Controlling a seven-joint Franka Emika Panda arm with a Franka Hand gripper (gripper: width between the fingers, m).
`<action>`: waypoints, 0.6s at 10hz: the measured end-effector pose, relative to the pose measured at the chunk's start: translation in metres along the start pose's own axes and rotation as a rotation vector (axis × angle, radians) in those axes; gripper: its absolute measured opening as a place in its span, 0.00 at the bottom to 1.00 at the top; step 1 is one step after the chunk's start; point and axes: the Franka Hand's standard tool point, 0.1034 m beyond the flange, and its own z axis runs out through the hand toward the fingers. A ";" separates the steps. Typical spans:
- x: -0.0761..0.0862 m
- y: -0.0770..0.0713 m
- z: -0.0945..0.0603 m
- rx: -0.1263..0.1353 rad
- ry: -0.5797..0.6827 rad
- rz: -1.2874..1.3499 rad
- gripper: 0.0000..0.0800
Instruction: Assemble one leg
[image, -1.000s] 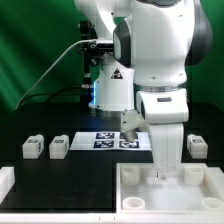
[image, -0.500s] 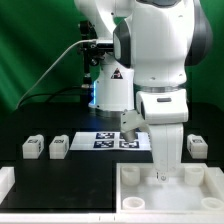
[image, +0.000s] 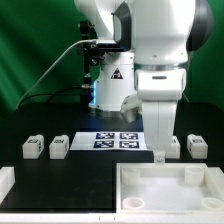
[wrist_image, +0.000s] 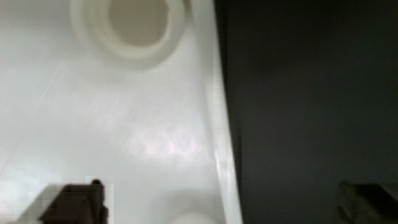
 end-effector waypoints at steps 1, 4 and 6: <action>0.008 -0.010 -0.006 -0.004 -0.002 0.072 0.81; 0.014 -0.016 -0.004 0.009 0.010 0.408 0.81; 0.017 -0.019 -0.004 0.015 0.015 0.623 0.81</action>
Offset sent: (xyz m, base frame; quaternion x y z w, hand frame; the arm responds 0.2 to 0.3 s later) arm 0.0000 0.0000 0.0000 0.0000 0.0000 0.2667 0.9638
